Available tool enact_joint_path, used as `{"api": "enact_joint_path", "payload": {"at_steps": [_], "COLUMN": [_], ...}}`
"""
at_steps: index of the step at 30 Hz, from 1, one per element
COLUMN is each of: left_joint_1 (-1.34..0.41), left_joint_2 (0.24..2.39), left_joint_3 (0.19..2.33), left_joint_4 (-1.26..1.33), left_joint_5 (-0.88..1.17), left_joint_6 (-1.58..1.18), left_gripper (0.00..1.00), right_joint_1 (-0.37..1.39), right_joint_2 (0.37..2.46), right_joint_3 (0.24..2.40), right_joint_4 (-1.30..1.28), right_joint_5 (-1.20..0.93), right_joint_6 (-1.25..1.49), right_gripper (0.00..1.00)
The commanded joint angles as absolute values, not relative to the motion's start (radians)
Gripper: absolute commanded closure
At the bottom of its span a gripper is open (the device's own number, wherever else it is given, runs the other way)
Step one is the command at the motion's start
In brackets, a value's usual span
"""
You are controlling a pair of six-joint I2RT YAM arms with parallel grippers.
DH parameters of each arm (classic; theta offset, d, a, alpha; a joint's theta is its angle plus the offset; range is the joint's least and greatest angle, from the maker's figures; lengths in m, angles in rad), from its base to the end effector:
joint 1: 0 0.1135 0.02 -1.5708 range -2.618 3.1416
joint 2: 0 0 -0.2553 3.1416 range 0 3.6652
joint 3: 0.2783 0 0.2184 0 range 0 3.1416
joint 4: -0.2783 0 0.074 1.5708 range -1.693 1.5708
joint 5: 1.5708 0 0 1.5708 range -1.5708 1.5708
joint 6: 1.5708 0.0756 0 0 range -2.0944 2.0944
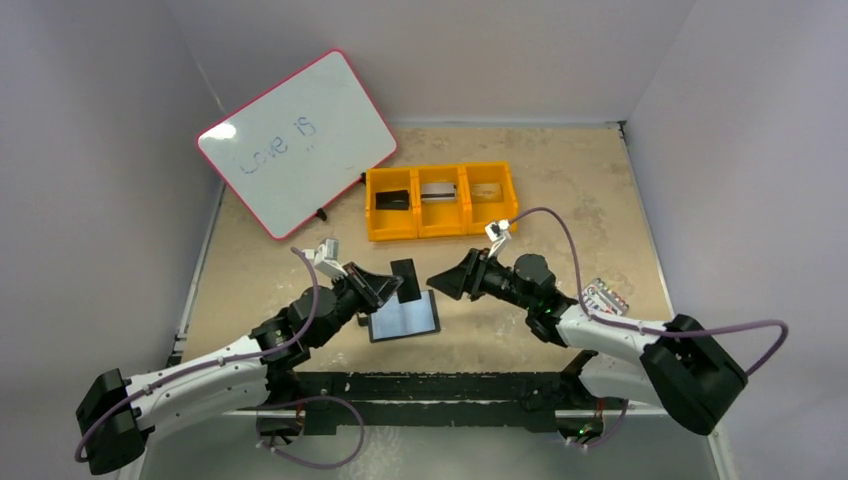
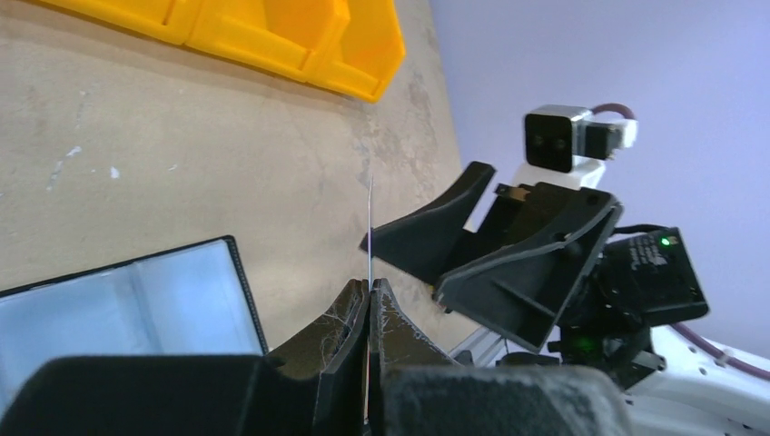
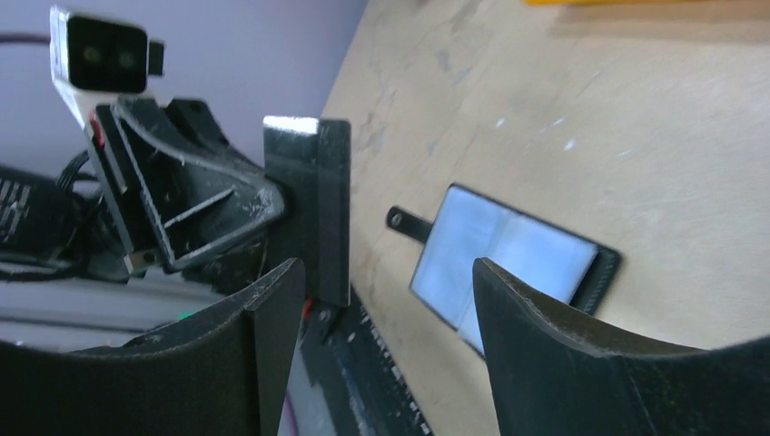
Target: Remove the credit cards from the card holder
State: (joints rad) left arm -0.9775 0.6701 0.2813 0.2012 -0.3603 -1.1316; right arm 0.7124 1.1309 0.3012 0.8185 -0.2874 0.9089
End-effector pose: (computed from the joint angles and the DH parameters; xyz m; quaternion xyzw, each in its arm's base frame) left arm 0.1223 -0.1337 0.2210 -0.1723 0.7467 -0.4776 0.4297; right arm 0.1705 0.1756 0.2284 -0.0312 0.7102 0.5745 0.4057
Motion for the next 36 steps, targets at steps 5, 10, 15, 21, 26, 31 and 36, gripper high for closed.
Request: {"api": "enact_joint_path", "payload": {"at_steps": [5, 10, 15, 21, 26, 31, 36], "left_joint_1": [-0.977, -0.979, -0.979, -0.979, -0.979, -0.979, -0.979], "left_joint_2": [0.686, 0.702, 0.716, 0.721, 0.72, 0.72, 0.705], "left_joint_3": [0.299, 0.31, 0.305, 0.303, 0.303, 0.305, 0.305], "left_joint_4": [0.359, 0.355, 0.381, 0.372, 0.365, 0.365, 0.342], "left_joint_5": [-0.281, -0.248, -0.221, -0.205, -0.208, -0.212, -0.224], "left_joint_6": [-1.099, -1.093, -1.098, -1.099, -1.098, -1.094, -1.077], "left_gripper": [1.0, 1.0, 1.0, 1.0, 1.0, 1.0, 1.0], "right_joint_1": [0.708, 0.704, 0.701, 0.692, 0.692, 0.691, 0.685], "right_joint_2": [1.279, 1.37, 1.48, 1.578, 1.569, 1.461, 1.379], "right_joint_3": [0.342, 0.336, 0.325, 0.298, 0.301, 0.311, 0.336], "right_joint_4": [1.132, 1.31, 1.496, 1.706, 1.686, 1.476, 1.33], "right_joint_5": [-0.512, -0.572, -0.605, -0.593, -0.585, -0.543, -0.552], "right_joint_6": [1.008, 1.083, 1.169, 1.244, 1.239, 1.155, 1.096], "right_gripper": [0.38, 0.47, 0.57, 0.63, 0.63, 0.63, 0.71]}}
